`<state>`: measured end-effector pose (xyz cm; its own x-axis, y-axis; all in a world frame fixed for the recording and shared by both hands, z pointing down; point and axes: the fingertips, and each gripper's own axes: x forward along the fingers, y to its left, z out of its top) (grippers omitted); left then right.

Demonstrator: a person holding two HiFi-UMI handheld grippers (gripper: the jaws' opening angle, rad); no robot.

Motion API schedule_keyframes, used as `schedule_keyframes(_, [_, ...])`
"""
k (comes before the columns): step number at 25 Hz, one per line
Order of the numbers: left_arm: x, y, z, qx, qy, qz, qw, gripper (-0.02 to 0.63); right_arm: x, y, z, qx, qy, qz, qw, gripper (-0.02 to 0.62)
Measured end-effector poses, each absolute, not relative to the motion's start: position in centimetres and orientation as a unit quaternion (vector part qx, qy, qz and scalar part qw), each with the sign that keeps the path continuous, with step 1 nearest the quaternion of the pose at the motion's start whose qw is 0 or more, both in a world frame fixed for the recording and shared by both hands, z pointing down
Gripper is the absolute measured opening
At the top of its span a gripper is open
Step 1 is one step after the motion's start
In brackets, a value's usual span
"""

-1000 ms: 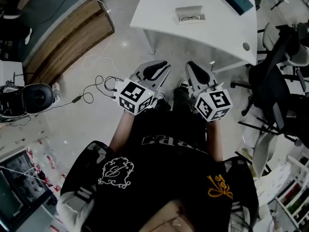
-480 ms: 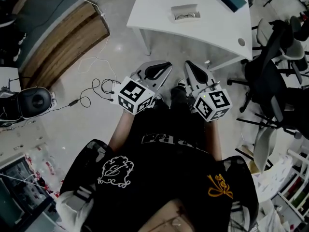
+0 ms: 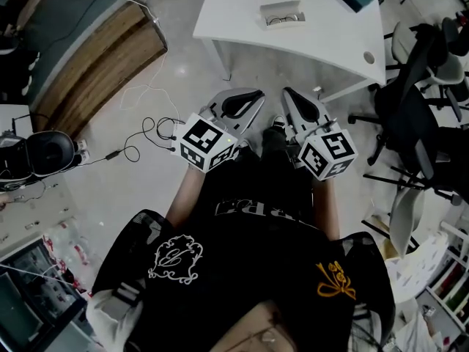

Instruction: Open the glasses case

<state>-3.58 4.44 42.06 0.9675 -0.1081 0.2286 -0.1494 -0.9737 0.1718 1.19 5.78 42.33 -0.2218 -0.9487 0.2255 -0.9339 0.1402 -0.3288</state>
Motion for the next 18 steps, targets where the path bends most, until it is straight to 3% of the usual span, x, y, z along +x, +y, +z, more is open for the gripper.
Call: schedule_keyframes(18, [-2.7, 5.7, 42.1, 0.988, -0.058, 0.116, 0.086, 0.032, 1.3, 6.0, 42.4, -0.617, 0.763, -0.193, -0.005, 0.012])
